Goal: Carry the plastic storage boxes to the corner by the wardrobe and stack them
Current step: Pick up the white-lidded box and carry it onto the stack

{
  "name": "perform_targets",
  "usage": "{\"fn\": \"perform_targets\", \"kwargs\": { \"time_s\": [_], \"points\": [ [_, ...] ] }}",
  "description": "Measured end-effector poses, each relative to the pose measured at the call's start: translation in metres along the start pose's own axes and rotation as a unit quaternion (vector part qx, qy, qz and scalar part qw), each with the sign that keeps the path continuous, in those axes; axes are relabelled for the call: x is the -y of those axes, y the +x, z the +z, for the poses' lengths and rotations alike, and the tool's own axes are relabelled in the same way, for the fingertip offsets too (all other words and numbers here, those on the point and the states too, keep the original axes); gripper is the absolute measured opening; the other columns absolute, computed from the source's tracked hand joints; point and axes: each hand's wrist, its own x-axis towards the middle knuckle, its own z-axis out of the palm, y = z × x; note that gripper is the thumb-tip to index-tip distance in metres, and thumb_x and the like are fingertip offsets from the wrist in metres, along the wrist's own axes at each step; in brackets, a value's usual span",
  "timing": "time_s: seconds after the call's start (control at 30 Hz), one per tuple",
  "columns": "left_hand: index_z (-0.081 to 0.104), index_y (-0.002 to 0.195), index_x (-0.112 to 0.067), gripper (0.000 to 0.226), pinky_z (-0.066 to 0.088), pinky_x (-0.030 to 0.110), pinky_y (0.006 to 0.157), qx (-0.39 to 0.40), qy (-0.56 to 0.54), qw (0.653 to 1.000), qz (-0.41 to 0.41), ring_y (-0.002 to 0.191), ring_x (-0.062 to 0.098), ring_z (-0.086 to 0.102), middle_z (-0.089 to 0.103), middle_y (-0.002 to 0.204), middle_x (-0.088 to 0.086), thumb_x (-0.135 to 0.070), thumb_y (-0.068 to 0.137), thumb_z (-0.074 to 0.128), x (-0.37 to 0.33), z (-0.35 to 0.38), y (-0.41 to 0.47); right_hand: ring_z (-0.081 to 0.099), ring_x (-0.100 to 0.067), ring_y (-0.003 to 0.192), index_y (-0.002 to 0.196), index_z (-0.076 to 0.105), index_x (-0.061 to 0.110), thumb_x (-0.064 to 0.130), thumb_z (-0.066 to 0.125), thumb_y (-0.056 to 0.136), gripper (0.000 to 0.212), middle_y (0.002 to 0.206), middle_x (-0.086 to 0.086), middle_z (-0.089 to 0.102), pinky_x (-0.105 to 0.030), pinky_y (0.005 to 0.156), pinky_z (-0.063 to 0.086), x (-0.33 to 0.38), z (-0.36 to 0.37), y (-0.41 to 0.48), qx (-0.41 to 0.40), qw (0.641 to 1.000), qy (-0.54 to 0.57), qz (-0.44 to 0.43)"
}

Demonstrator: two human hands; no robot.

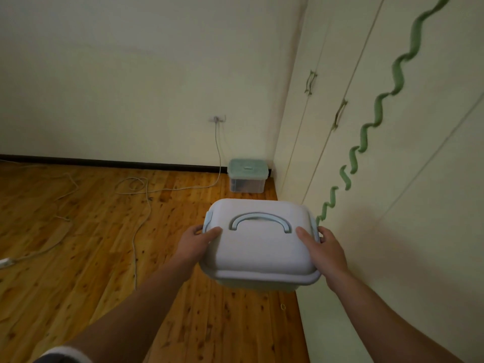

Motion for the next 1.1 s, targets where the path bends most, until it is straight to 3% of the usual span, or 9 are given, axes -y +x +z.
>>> {"fn": "perform_targets", "kwargs": {
  "time_s": [0.3, 0.77, 1.03, 1.1],
  "points": [
    [0.043, 0.141, -0.018, 0.065, 0.048, 0.035, 0.076, -0.005, -0.002, 1.0, -0.01, 0.101, 0.022, 0.056, 0.054, 0.118, 0.003, -0.041, 0.085, 0.068, -0.035, 0.019, 0.096, 0.055, -0.029, 0.111, 0.142, 0.04, 0.022, 0.061, 0.058, 0.083, 0.073, 0.134, -0.009, 0.053, -0.039, 0.085, 0.045, 0.034, 0.027, 0.108, 0.013, 1.0, -0.011, -0.001],
    [0.043, 0.142, -0.019, 0.065, 0.049, 0.037, 0.079, -0.051, -0.009, 0.998, -0.021, 0.106, 0.025, 0.057, 0.055, 0.127, 0.007, -0.038, 0.085, 0.068, -0.107, 0.06, 0.259, 0.056, -0.029, 0.11, 0.141, 0.041, 0.023, 0.064, 0.06, 0.08, 0.076, 0.133, -0.008, 0.055, -0.039, 0.086, 0.046, 0.095, 0.07, 0.309, 0.062, 0.998, -0.016, -0.019],
    [0.045, 0.138, -0.022, 0.063, 0.048, 0.026, 0.06, -0.068, -0.002, 0.997, -0.022, 0.086, 0.013, 0.057, 0.056, 0.105, -0.004, -0.039, 0.083, 0.07, -0.142, 0.053, 0.357, 0.057, -0.029, 0.111, 0.141, 0.042, 0.021, 0.062, 0.062, 0.079, 0.077, 0.132, -0.009, 0.056, -0.045, 0.093, 0.048, 0.138, 0.112, 0.393, 0.078, 0.997, -0.002, -0.021],
    [0.046, 0.137, -0.022, 0.061, 0.049, 0.028, 0.063, -0.058, -0.001, 0.998, -0.023, 0.085, 0.012, 0.057, 0.056, 0.103, -0.004, -0.039, 0.084, 0.069, -0.151, 0.047, 0.392, 0.056, -0.029, 0.112, 0.141, 0.042, 0.021, 0.061, 0.062, 0.08, 0.076, 0.132, -0.008, 0.056, -0.045, 0.094, 0.048, 0.152, 0.13, 0.419, 0.07, 0.997, -0.006, -0.019]
  ]
}}
